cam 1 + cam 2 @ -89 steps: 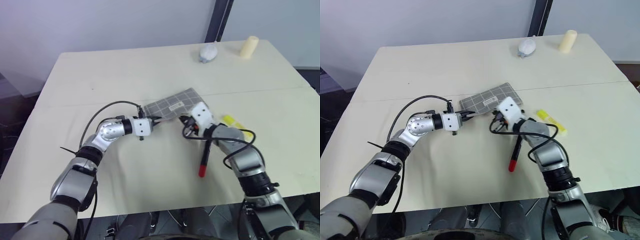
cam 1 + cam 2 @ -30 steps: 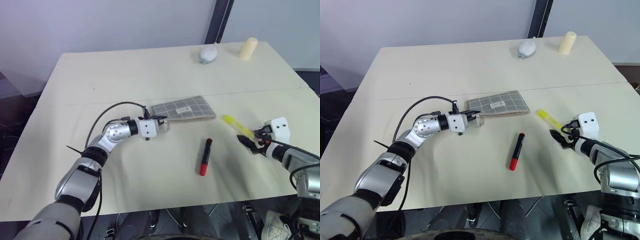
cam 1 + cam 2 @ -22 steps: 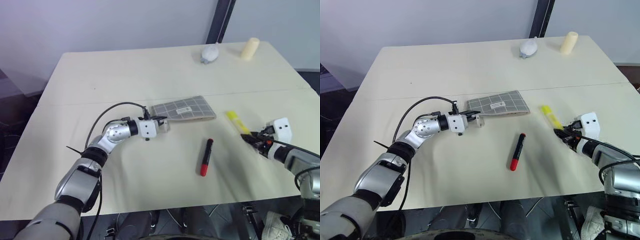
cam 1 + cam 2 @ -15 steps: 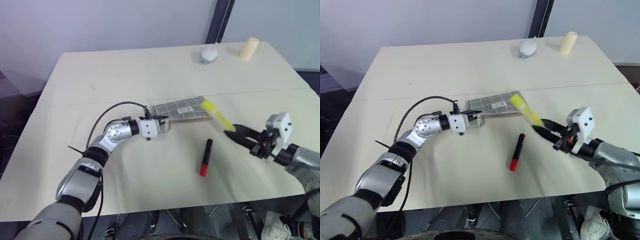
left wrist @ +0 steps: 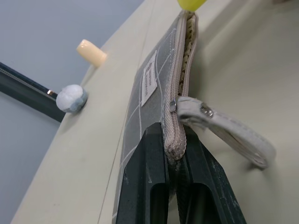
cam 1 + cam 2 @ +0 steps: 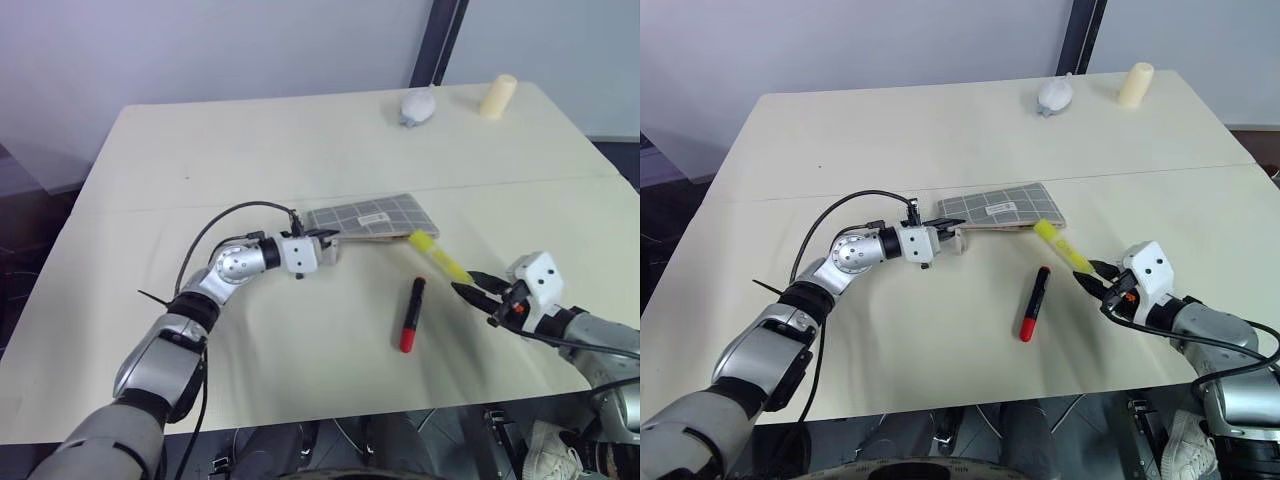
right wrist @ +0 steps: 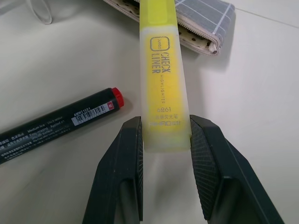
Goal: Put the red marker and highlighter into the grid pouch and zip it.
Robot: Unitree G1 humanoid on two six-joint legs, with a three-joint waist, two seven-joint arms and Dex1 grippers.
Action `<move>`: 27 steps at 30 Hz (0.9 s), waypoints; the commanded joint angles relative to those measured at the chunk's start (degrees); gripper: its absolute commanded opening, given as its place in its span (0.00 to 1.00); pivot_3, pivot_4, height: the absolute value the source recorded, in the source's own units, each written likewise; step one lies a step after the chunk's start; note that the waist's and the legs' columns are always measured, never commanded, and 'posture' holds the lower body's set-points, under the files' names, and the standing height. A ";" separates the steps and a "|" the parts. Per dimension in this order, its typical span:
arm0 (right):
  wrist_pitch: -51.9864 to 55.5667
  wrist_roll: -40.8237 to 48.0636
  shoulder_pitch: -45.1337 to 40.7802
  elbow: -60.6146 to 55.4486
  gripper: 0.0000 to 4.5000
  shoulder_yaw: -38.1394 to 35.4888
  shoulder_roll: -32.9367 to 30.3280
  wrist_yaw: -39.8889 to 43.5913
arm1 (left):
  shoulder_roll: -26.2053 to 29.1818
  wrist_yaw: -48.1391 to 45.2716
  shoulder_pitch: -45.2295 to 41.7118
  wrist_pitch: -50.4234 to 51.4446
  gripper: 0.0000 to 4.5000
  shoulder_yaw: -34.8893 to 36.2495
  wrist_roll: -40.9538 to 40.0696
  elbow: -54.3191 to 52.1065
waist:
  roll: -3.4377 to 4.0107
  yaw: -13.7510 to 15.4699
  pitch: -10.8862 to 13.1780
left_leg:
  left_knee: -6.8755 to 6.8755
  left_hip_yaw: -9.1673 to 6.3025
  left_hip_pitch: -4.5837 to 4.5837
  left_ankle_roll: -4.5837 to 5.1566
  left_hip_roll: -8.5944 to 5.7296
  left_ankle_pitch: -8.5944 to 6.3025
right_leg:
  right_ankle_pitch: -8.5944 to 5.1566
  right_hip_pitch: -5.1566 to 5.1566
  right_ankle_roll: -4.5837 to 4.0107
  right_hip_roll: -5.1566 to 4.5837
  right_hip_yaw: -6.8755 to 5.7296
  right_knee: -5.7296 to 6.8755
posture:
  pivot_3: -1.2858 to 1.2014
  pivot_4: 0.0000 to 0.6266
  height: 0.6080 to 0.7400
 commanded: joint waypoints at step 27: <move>-3.00 -2.00 -2.02 0.94 0.19 2.03 -2.71 2.92 | 0.28 0.78 -0.05 -0.63 0.00 0.42 -0.58 -3.10 | 0.00 0.02 0.00 | 0.01 -0.01 0.00 0.00 0.00 0.00 | 0.00 0.00 0.00 0.00 0.00 0.00 | 0.52 0.24 0.99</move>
